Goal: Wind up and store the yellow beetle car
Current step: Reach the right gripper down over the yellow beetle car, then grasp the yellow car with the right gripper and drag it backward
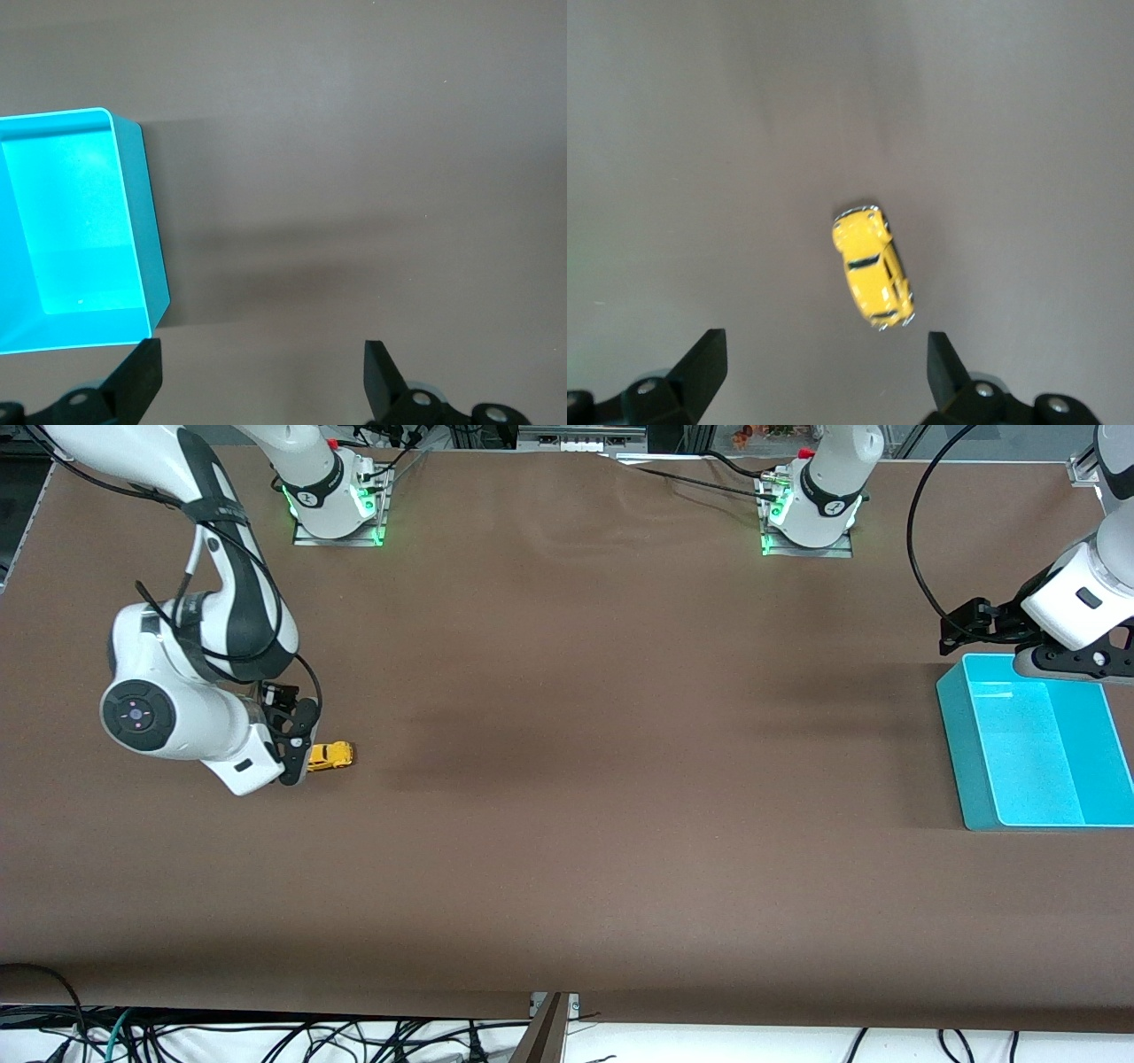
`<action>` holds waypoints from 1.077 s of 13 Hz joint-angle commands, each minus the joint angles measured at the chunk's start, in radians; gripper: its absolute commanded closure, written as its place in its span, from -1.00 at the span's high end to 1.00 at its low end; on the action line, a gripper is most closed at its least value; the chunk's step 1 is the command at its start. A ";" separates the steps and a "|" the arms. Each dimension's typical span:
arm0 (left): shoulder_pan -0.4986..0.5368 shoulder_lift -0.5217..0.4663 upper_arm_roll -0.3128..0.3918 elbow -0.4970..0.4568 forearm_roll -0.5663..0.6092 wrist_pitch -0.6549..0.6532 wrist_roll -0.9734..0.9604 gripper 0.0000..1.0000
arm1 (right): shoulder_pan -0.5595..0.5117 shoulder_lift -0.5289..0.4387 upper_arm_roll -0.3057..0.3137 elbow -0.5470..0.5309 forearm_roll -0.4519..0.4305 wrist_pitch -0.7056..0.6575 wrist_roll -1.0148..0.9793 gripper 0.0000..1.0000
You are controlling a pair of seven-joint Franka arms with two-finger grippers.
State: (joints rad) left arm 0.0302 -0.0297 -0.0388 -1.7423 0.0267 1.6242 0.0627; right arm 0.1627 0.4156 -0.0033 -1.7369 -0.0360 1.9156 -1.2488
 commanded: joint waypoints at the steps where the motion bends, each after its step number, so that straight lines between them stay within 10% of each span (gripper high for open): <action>1: 0.007 0.013 -0.009 0.032 0.002 -0.026 -0.011 1.00 | -0.005 -0.037 -0.003 -0.140 -0.012 0.158 -0.131 0.99; 14: 0.007 0.013 -0.007 0.032 0.002 -0.026 -0.009 1.00 | -0.011 -0.027 -0.035 -0.455 -0.009 0.657 -0.347 0.87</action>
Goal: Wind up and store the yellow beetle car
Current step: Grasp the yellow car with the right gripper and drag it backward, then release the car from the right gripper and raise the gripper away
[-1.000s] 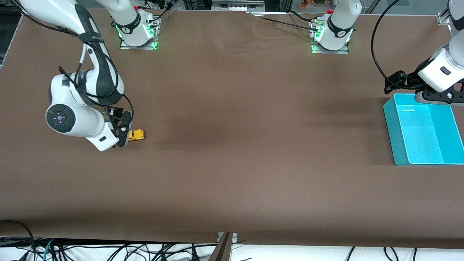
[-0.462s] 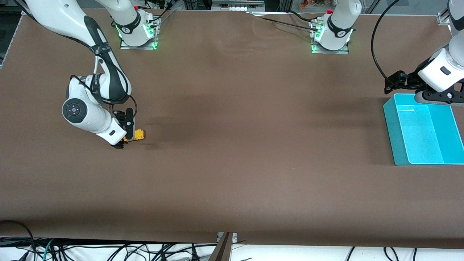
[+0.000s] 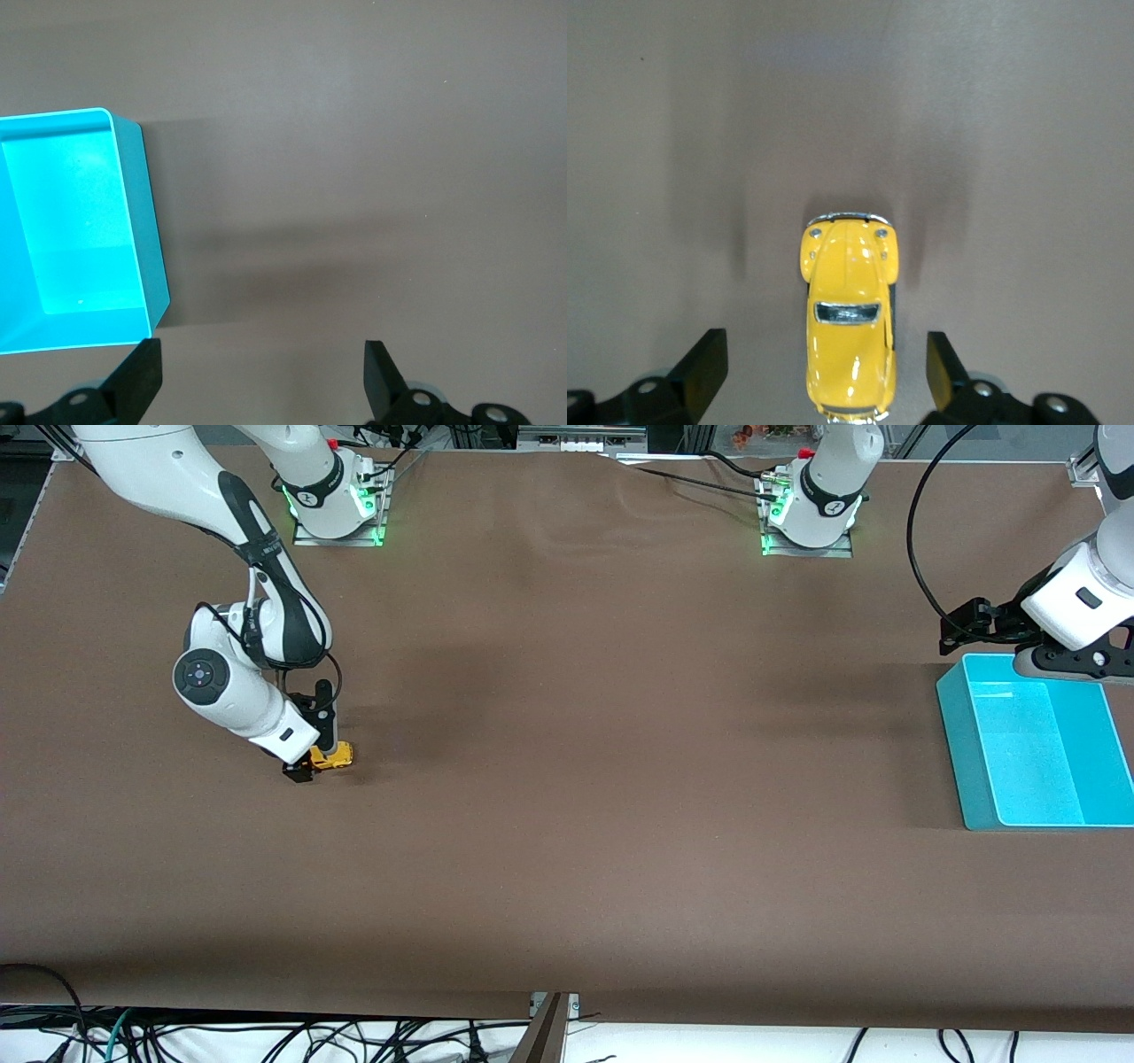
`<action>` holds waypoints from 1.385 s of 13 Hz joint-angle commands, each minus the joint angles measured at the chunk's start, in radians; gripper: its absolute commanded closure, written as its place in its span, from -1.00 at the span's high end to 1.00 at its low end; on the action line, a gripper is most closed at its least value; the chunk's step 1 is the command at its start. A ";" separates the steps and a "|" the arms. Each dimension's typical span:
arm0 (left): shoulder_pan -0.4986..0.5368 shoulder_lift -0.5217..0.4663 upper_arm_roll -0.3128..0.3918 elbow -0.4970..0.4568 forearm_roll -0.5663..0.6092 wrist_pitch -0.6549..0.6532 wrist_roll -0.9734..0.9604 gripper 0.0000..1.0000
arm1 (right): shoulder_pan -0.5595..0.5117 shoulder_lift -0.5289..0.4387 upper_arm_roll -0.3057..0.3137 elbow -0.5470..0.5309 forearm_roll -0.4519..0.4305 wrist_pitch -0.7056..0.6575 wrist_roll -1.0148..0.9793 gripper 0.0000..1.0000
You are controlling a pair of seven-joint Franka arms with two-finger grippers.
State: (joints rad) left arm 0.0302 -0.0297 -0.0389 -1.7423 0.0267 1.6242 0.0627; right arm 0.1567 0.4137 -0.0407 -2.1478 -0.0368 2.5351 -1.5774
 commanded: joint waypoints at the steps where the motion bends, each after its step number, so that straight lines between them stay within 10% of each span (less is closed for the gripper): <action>1: 0.007 0.013 -0.009 0.032 0.002 -0.026 -0.009 1.00 | -0.005 -0.027 0.002 -0.044 -0.008 0.037 -0.029 0.55; 2: 0.007 0.013 -0.007 0.032 0.002 -0.026 -0.009 1.00 | -0.005 -0.026 0.002 -0.043 -0.006 0.037 -0.039 -0.16; 4: 0.007 0.013 -0.007 0.032 0.002 -0.026 -0.011 1.00 | -0.006 -0.026 0.002 -0.041 0.000 0.031 -0.030 -0.69; 12: 0.007 0.013 -0.009 0.032 0.002 -0.026 -0.011 1.00 | -0.087 0.020 0.002 -0.040 0.018 0.034 -0.039 -0.72; 18: 0.007 0.013 -0.009 0.032 0.002 -0.026 -0.011 1.00 | -0.340 0.076 0.004 0.054 0.015 0.051 -0.315 -0.71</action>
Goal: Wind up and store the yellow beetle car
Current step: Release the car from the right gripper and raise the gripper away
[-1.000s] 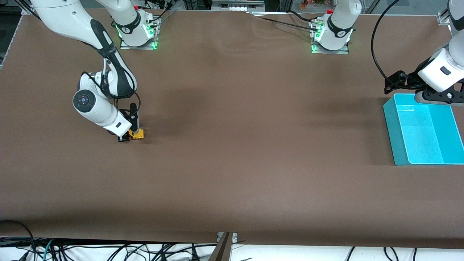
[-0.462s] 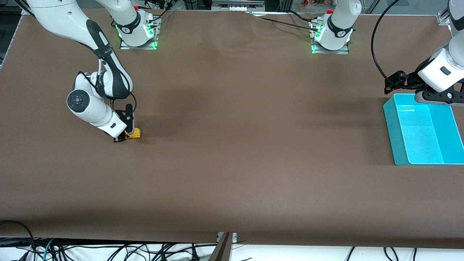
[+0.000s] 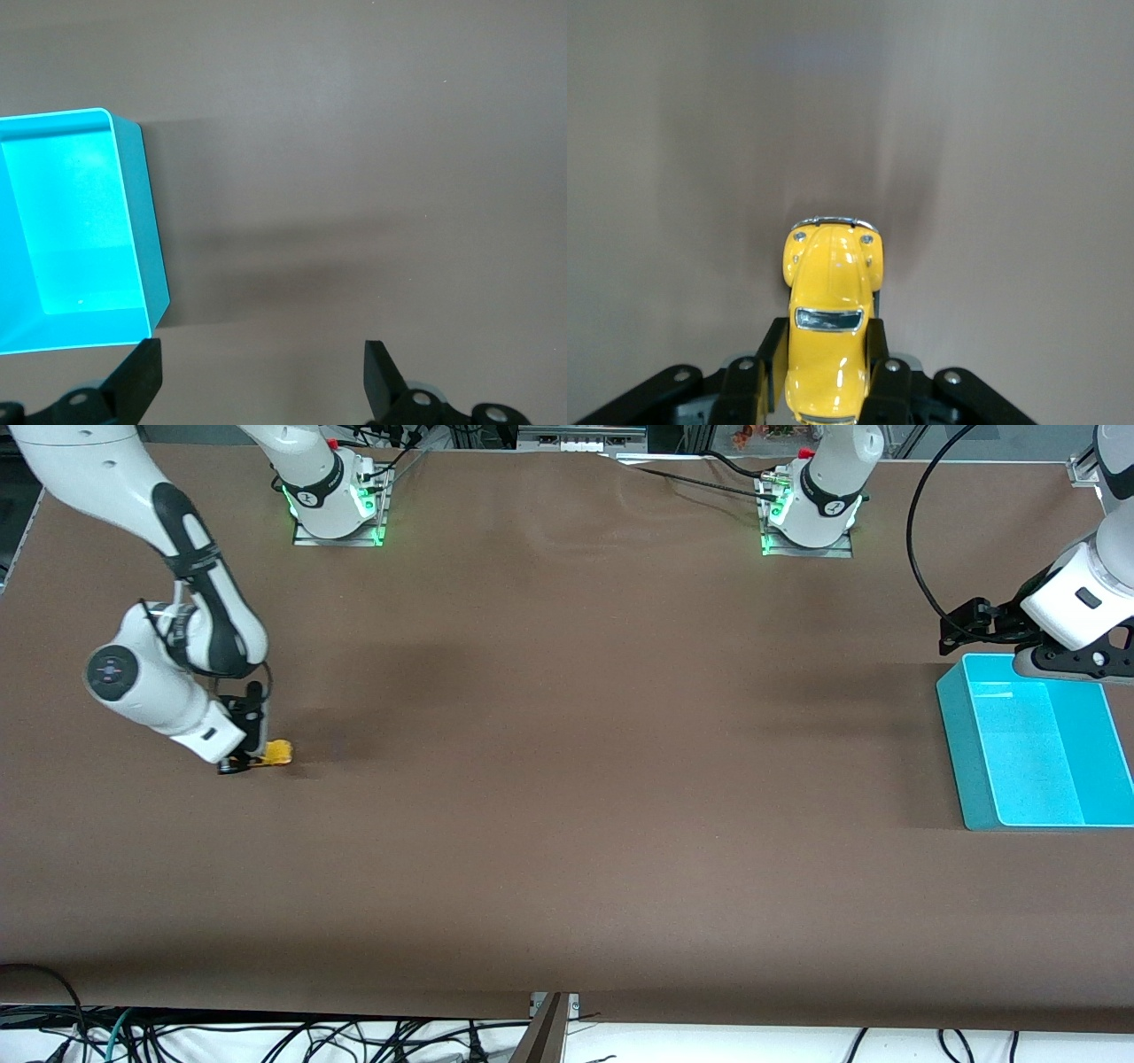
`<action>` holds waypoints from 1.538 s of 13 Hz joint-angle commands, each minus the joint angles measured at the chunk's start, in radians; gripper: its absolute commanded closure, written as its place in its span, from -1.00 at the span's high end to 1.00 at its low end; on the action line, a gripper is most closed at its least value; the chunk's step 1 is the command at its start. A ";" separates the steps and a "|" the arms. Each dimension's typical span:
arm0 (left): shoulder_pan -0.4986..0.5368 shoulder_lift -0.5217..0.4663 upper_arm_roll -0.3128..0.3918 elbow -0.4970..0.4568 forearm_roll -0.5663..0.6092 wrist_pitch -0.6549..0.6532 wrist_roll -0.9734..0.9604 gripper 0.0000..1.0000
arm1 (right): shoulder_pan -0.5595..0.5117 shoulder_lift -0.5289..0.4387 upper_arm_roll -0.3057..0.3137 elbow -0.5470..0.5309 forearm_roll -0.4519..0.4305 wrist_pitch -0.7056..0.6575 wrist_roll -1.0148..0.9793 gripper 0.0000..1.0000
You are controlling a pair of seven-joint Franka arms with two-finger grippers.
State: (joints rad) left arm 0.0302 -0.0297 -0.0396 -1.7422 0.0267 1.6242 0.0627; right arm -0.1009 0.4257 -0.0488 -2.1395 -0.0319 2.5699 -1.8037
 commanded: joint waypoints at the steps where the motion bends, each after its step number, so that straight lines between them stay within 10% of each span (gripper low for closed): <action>1: 0.007 0.013 -0.006 0.032 0.002 -0.026 -0.011 1.00 | -0.120 0.082 0.013 0.065 0.010 0.016 -0.112 -0.71; 6: 0.007 0.013 -0.006 0.032 0.002 -0.026 -0.011 1.00 | -0.143 0.094 0.017 0.081 0.012 0.016 -0.118 -0.52; 7: 0.007 0.013 -0.006 0.032 0.002 -0.026 -0.011 1.00 | -0.138 0.088 0.020 0.081 0.013 0.016 -0.114 0.78; 8: 0.008 0.013 -0.005 0.032 0.002 -0.026 -0.011 1.00 | -0.135 0.075 0.024 0.085 0.013 0.012 -0.111 0.99; 20: 0.008 0.013 -0.005 0.032 0.001 -0.026 -0.011 1.00 | -0.070 -0.059 0.095 0.233 0.012 -0.241 0.336 1.00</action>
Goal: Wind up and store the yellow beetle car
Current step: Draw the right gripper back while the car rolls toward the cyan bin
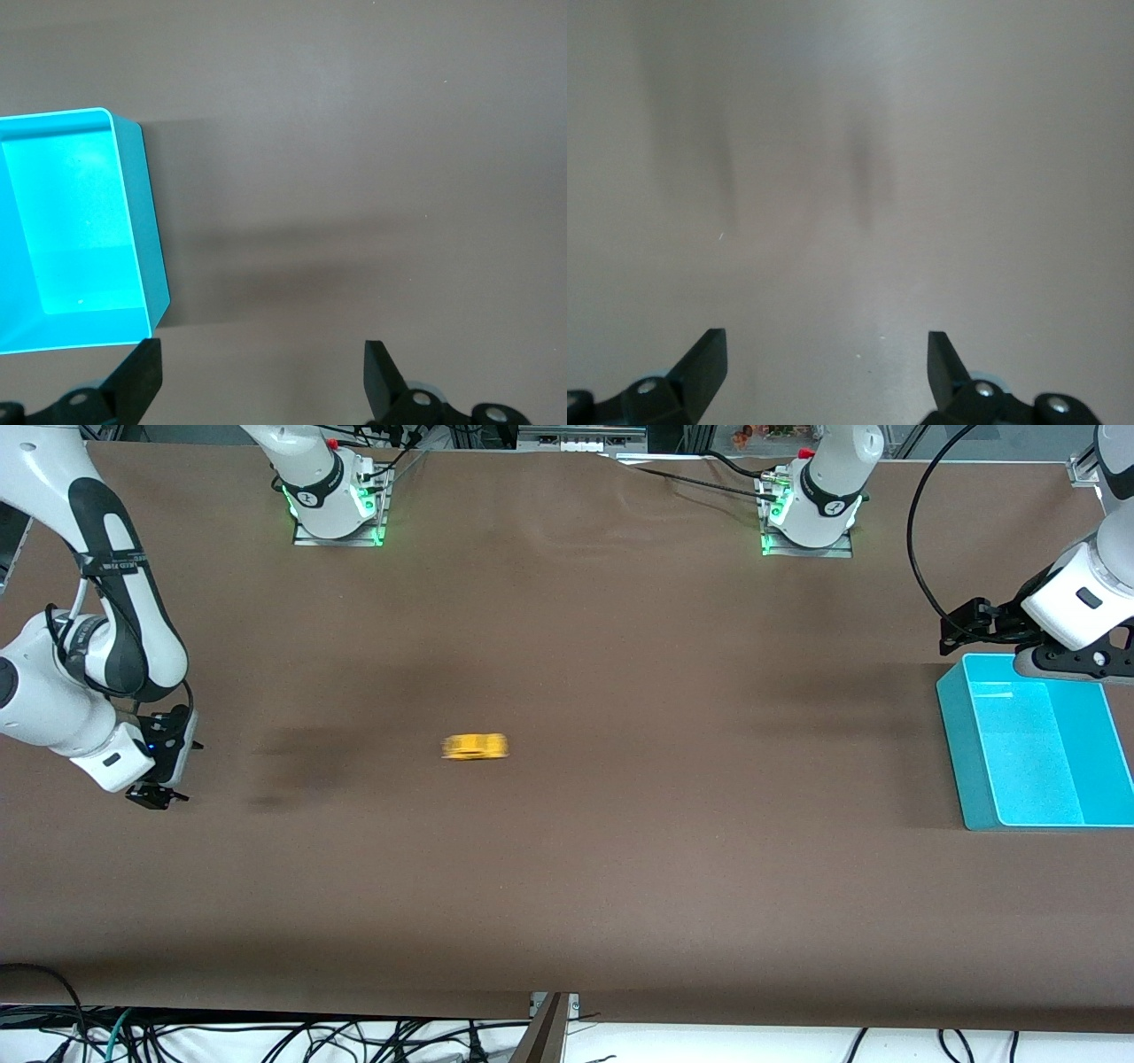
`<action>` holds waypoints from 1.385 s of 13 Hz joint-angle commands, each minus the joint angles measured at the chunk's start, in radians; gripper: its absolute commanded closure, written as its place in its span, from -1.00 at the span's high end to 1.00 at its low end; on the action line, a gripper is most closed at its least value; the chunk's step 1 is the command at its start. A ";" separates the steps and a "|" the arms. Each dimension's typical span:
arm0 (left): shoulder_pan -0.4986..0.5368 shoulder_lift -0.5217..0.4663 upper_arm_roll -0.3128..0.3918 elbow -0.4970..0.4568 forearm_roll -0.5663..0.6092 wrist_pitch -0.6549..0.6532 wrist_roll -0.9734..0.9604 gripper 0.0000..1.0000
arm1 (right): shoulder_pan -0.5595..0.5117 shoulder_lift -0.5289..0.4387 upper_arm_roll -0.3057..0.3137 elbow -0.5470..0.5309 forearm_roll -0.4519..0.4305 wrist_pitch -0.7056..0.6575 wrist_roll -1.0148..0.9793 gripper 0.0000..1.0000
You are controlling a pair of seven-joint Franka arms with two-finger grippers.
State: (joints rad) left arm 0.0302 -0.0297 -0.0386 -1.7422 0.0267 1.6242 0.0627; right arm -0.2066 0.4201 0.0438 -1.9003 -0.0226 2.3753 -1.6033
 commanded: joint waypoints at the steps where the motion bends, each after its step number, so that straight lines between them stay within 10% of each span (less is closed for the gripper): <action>1: 0.008 0.013 -0.006 0.032 0.001 -0.026 -0.011 1.00 | 0.059 -0.064 0.004 -0.002 -0.003 -0.065 0.237 1.00; 11: 0.008 0.013 -0.006 0.032 0.001 -0.026 -0.011 1.00 | 0.213 -0.086 0.005 0.269 -0.007 -0.549 1.331 1.00; 18: 0.060 0.082 -0.003 0.030 0.002 -0.024 0.366 1.00 | 0.213 -0.152 0.004 0.463 -0.023 -0.774 1.430 1.00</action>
State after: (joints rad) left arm 0.0546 0.0067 -0.0375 -1.7425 0.0267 1.6206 0.2482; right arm 0.0057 0.2802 0.0458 -1.4660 -0.0295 1.6293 -0.1890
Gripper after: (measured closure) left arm 0.000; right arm 0.000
